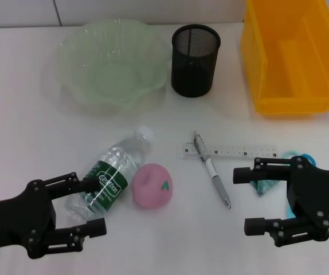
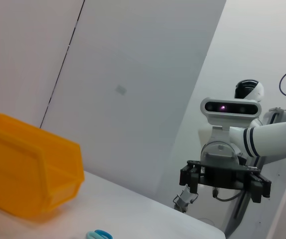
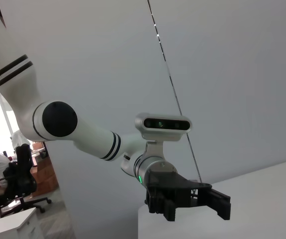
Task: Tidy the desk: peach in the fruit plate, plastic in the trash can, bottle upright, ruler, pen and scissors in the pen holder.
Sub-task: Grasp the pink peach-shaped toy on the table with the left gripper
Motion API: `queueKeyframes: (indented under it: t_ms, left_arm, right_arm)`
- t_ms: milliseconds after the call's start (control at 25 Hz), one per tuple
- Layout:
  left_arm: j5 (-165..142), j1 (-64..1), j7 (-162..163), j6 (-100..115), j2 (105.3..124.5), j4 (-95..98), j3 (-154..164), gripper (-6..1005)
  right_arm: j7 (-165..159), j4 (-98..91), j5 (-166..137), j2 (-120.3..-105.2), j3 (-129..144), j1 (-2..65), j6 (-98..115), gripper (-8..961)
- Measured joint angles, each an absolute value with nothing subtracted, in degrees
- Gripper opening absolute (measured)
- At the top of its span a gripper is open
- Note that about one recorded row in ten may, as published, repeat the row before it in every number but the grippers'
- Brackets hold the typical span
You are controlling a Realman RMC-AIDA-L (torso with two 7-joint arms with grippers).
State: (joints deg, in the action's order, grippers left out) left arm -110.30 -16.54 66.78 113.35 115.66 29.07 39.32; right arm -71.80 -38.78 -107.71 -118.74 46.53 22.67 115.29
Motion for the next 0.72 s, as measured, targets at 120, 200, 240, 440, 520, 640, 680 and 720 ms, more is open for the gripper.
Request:
queueKeyframes:
  t_ms: [120,200,240,440,520,640,680,720]
  left_arm:
    - [-110.3,-16.81,68.21,113.42,115.66,29.99,39.42,798]
    - [-110.31,-16.95,69.54,113.51,115.76,31.09,39.51,796]
    - [-110.3,-17.41,74.04,113.61,116.49,36.23,40.17,795]
    - [-111.99,-21.07,85.13,112.6,117.92,46.81,42.14,791]
    - [-112.96,-22.33,87.57,112.5,118.17,48.63,42.53,789]
    - [-116.8,-29.01,95.95,111.3,118.54,53.36,45.57,787]
    - [-117.24,-30.03,97.0,110.82,118.55,53.69,46.35,786]
    - [-117.24,-30.03,97.0,110.82,118.55,53.69,46.35,785]
  right_arm:
    - [-71.8,-38.85,-107.71,-118.72,46.42,22.67,115.28,789]
    - [-71.8,-38.84,-107.68,-118.55,46.31,22.59,115.17,790]
    - [-71.8,-38.8,-107.64,-118.42,46.22,22.43,114.95,790]
    - [-71.66,-38.49,-107.71,-117.48,43.87,19.76,113.7,790]
    - [-71.27,-38.43,-107.81,-117.0,42.16,18.06,113.64,790]
    - [-70.77,-37.64,-108.43,-116.14,39.2,15.88,113.53,789]
    - [-70.4,-37.14,-108.85,-115.81,38.0,15.22,113.51,789]
    - [-70.08,-36.68,-109.28,-115.54,36.77,14.61,113.5,789]
